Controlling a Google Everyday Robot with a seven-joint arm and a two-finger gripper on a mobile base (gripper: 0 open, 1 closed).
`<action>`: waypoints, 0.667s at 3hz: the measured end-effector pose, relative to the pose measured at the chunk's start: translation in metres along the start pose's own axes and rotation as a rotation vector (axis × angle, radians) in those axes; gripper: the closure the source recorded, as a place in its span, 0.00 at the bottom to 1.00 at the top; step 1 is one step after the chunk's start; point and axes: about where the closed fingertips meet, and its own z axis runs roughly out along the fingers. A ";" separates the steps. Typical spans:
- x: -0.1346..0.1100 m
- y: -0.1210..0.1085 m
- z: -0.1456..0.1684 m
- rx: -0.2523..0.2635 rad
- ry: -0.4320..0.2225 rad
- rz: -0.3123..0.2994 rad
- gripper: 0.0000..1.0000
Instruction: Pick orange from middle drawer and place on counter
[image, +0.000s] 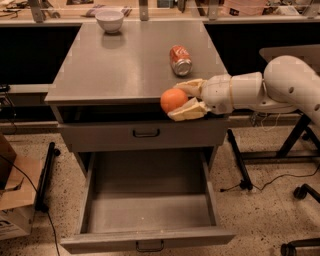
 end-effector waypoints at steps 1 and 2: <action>-0.013 -0.027 0.030 0.005 -0.039 -0.036 1.00; -0.037 -0.055 0.066 -0.015 -0.091 -0.080 1.00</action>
Offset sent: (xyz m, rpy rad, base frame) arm 0.1134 0.1031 0.0472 0.1025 -0.1479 0.1207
